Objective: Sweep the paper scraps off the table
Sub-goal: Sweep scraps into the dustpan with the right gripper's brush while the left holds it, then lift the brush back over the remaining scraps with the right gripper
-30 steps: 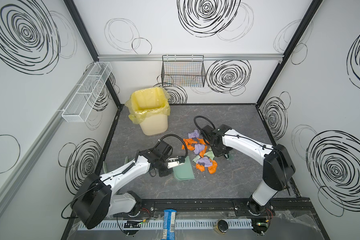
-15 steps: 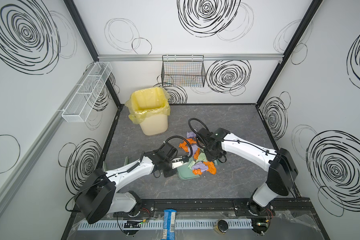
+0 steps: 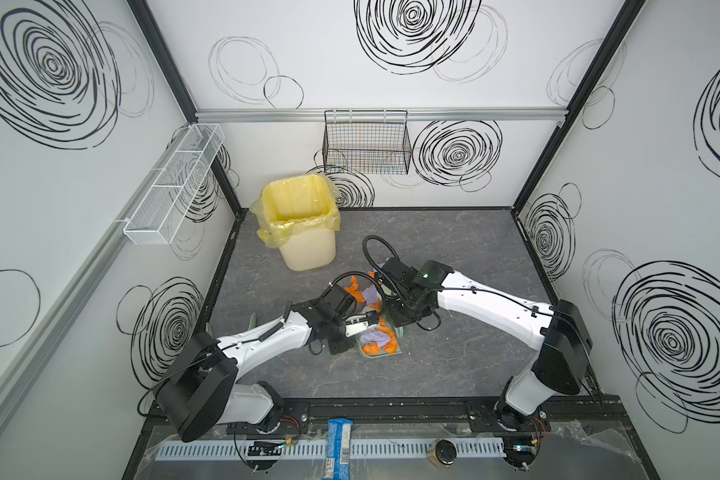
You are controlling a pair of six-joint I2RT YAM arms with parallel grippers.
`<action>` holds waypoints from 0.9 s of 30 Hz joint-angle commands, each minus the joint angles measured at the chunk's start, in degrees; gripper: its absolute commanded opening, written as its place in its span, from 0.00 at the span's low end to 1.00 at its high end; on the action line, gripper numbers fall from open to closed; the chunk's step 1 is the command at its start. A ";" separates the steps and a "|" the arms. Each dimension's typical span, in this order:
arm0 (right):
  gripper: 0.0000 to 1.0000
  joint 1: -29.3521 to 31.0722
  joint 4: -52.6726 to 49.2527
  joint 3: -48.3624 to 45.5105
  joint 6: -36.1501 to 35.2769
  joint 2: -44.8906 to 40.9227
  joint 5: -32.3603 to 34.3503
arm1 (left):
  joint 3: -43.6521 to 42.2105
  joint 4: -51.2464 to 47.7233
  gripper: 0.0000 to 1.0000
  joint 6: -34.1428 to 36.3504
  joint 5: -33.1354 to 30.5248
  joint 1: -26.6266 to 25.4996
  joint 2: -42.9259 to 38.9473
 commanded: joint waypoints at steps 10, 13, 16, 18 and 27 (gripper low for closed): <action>0.00 -1.47 -7.67 1.37 3.61 -8.57 4.57 | -0.28 1.53 0.00 1.71 8.19 6.05 -5.47; 0.00 -3.38 -8.88 2.48 3.36 -11.75 5.07 | -1.14 1.90 0.00 2.46 9.64 7.02 -8.31; 0.00 -6.80 -9.17 2.70 1.35 -14.44 4.09 | -2.15 1.88 0.00 3.09 11.12 7.96 -11.36; 0.00 -9.48 -8.86 2.25 -0.57 -15.98 3.60 | -2.88 1.90 0.00 3.41 12.30 8.74 -13.27; 0.00 -20.78 -9.58 7.67 -12.63 -12.59 13.39 | -2.55 -6.12 0.00 10.77 13.26 16.01 -15.87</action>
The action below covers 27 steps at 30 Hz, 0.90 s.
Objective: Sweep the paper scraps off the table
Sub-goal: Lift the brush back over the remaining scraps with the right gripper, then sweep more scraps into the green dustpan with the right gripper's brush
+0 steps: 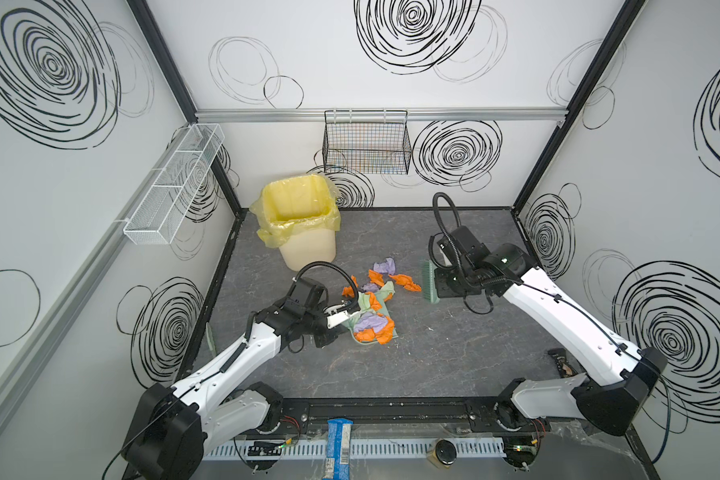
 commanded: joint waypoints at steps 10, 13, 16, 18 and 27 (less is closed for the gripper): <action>0.00 -3.38 -5.92 24.70 -15.97 29.78 20.45 | 1.68 -11.56 0.00 17.33 2.27 16.53 0.13; 0.00 -2.91 -5.08 30.63 -18.42 36.04 23.10 | 1.72 -12.51 0.00 20.52 2.61 20.52 1.09; 0.00 -2.33 -5.49 35.95 -19.54 41.20 24.12 | 1.70 -13.05 0.00 23.05 3.29 23.83 2.18; 0.00 -2.12 -5.35 36.99 -19.65 42.94 23.77 | 1.64 -13.22 0.00 24.62 3.59 25.46 2.88; 0.00 -0.16 -5.69 35.27 -19.11 45.68 22.28 | 2.66 -11.09 0.00 28.65 4.29 30.17 9.69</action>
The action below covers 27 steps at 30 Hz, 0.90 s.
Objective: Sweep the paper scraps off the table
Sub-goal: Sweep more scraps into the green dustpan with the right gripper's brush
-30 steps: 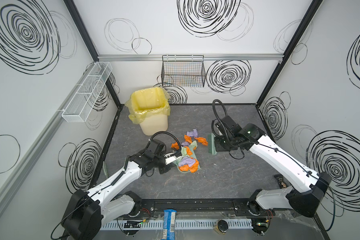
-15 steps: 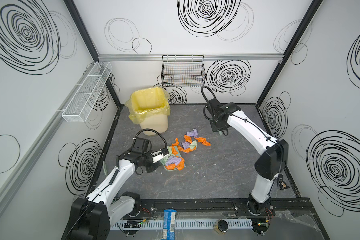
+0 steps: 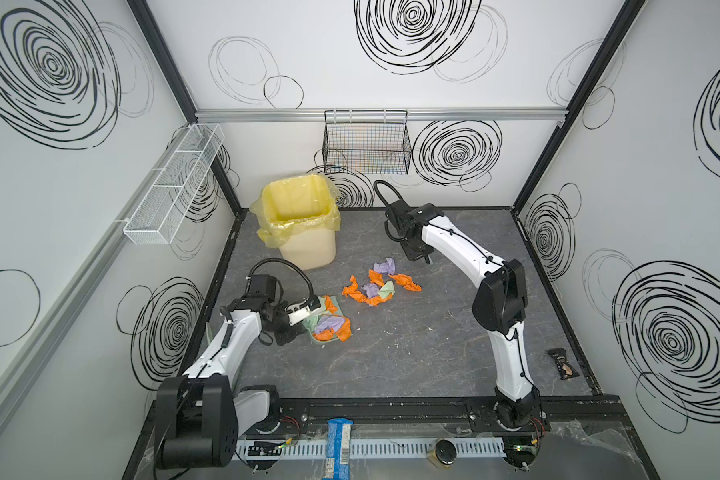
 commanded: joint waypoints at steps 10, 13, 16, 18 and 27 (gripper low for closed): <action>0.00 8.05 -2.81 -5.83 1.08 1.48 -0.22 | 7.18 2.47 0.00 2.78 3.79 0.33 9.70; 0.00 10.40 -2.82 -7.77 1.62 1.57 -1.09 | 8.04 3.37 0.00 2.00 3.80 -0.41 11.04; 0.00 12.38 -2.82 -8.39 2.40 1.59 -2.57 | 8.05 5.05 0.00 0.69 3.28 -1.82 11.78; 0.00 13.44 -2.83 -8.30 2.93 1.52 -3.43 | 8.05 5.94 0.00 -0.17 3.09 -2.76 12.24; 0.00 16.81 -2.90 -7.72 4.85 0.63 -7.12 | 8.19 9.32 0.00 -3.70 1.56 -7.29 15.29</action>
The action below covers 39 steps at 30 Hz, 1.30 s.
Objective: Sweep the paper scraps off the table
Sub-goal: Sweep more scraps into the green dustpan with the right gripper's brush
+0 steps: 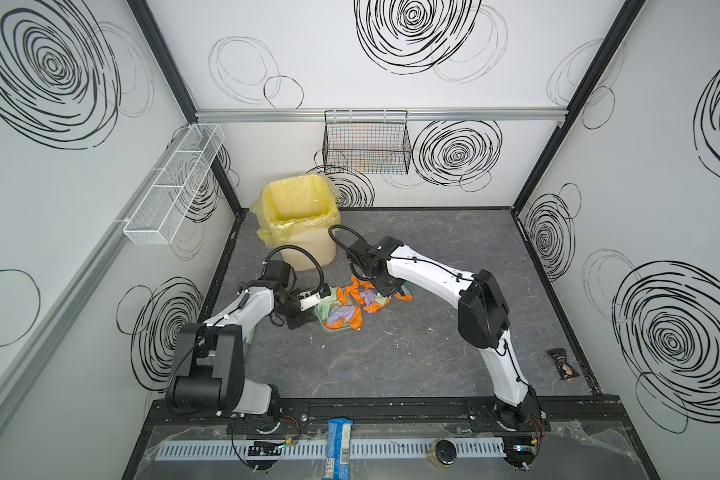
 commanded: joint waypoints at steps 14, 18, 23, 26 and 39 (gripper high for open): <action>0.00 5.16 -2.31 0.25 4.93 -3.64 -10.69 | 1.45 6.11 0.00 -7.02 -1.01 -8.37 4.02; 0.00 6.30 -2.44 -0.40 6.73 -5.86 -12.37 | 1.61 7.10 0.00 -8.74 -0.57 -10.15 4.90; 0.00 7.46 -2.39 -1.27 8.67 -8.45 -13.93 | 1.15 8.40 0.00 -10.79 -0.03 -12.69 4.85; 0.00 7.72 -2.44 -2.15 9.42 -9.71 -13.79 | 1.05 8.89 0.00 -11.95 0.41 -14.35 4.61; 0.00 2.51 -2.39 -7.34 13.31 -21.54 -7.67 | 0.45 8.39 0.00 -13.37 7.36 -16.09 3.04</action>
